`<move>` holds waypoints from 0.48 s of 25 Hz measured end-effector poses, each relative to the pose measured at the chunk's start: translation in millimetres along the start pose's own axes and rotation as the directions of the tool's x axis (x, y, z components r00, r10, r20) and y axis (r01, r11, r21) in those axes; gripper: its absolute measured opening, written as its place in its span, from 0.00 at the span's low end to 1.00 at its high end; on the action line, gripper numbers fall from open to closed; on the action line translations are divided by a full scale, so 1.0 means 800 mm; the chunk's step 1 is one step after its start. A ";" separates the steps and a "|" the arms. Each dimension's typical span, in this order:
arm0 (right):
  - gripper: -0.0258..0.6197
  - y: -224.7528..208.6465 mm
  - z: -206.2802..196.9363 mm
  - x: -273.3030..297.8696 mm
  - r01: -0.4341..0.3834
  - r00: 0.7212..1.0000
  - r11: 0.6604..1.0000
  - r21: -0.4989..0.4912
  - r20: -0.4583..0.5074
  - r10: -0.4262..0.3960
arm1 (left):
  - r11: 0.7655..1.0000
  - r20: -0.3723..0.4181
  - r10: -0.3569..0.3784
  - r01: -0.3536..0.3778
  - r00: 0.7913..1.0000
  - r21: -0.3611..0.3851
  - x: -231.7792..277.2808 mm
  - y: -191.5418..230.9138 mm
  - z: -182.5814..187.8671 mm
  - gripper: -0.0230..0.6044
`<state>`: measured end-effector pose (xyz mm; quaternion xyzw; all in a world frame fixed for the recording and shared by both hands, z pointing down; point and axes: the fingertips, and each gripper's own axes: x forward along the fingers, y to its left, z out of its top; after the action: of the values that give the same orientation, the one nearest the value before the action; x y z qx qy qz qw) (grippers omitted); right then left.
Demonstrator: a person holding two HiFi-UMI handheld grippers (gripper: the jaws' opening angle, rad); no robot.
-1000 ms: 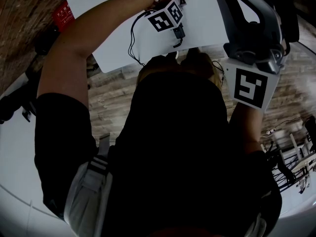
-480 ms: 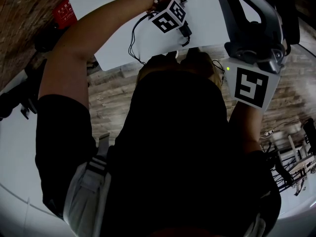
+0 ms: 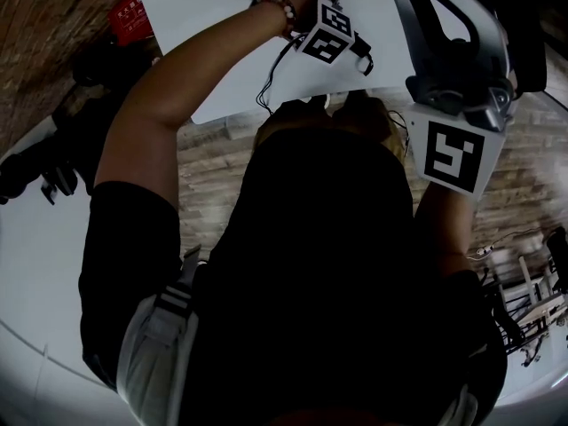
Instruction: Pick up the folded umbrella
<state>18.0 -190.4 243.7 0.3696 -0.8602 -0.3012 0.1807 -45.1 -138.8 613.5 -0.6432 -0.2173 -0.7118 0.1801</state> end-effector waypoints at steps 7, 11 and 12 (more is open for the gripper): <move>0.08 -0.004 0.011 0.005 0.010 1.000 1.000 -0.007 0.021 -0.009 | 0.967 0.055 0.001 0.013 0.999 -0.255 0.001 0.000 -0.010 0.37; 0.08 -0.007 0.010 0.007 0.021 1.000 1.000 -0.006 0.019 -0.021 | 0.903 0.133 0.026 0.034 0.991 -0.428 0.003 0.001 -0.016 0.37; 0.08 -0.007 0.010 0.007 0.021 1.000 1.000 -0.007 0.020 -0.021 | 0.886 0.151 0.035 0.039 0.988 -0.461 0.004 0.001 -0.018 0.37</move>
<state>12.7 -194.8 234.2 0.3749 -0.8571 -0.3096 0.1704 -57.4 -147.0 615.4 -0.7208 -0.0555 -0.6909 0.0033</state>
